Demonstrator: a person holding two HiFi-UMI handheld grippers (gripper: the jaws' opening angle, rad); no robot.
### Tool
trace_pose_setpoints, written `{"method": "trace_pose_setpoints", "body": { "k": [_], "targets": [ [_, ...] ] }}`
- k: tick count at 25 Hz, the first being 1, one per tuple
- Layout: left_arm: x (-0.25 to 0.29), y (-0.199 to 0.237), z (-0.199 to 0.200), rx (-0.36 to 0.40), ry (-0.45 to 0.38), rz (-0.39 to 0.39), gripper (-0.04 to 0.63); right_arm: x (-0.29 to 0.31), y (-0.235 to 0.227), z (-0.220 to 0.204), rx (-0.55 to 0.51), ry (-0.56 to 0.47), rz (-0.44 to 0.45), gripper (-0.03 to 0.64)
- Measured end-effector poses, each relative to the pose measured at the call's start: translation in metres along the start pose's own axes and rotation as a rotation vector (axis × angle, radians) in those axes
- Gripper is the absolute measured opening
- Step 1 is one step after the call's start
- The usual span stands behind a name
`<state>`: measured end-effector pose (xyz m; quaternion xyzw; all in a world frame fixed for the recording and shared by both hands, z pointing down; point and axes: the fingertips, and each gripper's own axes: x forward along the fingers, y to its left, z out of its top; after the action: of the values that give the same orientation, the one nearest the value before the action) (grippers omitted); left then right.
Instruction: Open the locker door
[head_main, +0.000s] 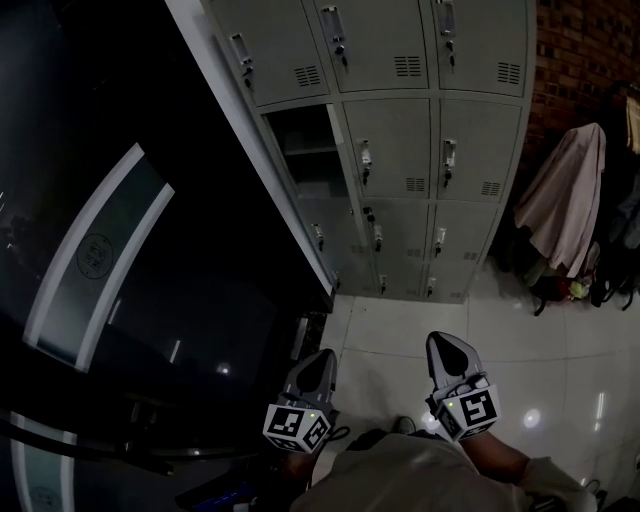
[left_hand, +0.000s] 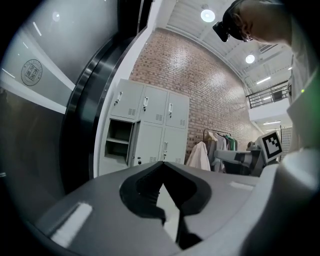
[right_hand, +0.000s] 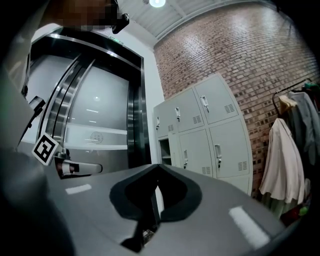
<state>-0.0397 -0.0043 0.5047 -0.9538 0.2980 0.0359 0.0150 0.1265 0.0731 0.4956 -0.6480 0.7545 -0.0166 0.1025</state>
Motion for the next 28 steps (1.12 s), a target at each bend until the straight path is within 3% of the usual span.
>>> {"method": "trace_pose_setpoints", "body": {
  "k": [3,6,19,28],
  "targets": [
    [-0.006,-0.003,0.007,-0.01,-0.007,-0.001,0.014,-0.002,0.007,0.011,-0.015,-0.04,-0.003,0.002],
    [-0.015,-0.002,0.015,0.001,-0.017,0.0,0.014,-0.001,0.02,0.011,-0.001,0.002,0.0,0.002],
    [-0.052,0.02,0.033,0.002,-0.035,0.011,0.014,-0.005,0.064,0.02,-0.025,0.007,-0.001,0.001],
    [-0.056,0.02,0.041,0.003,-0.045,-0.022,0.014,-0.004,0.076,0.027,-0.035,0.009,-0.004,0.0]
  ]
}}
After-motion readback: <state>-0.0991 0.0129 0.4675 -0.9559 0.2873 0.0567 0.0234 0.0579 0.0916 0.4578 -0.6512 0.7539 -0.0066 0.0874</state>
